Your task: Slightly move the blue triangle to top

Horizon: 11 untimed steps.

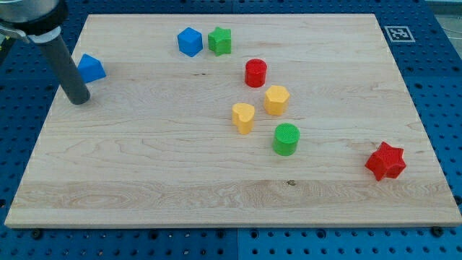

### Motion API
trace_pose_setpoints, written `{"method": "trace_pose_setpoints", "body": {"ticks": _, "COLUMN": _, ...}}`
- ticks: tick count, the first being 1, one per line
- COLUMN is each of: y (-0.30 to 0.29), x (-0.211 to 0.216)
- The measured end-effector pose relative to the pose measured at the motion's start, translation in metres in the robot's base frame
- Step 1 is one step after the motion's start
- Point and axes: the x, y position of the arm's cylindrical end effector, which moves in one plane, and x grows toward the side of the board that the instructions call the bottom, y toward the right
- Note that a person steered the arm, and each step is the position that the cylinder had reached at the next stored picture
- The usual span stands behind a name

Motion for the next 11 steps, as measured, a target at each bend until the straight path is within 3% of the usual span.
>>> {"method": "trace_pose_setpoints", "body": {"ticks": 3, "y": -0.056, "x": -0.113}}
{"method": "trace_pose_setpoints", "body": {"ticks": 6, "y": -0.053, "x": -0.115}}
{"method": "trace_pose_setpoints", "body": {"ticks": 9, "y": 0.027, "x": -0.115}}
{"method": "trace_pose_setpoints", "body": {"ticks": 11, "y": -0.016, "x": -0.114}}
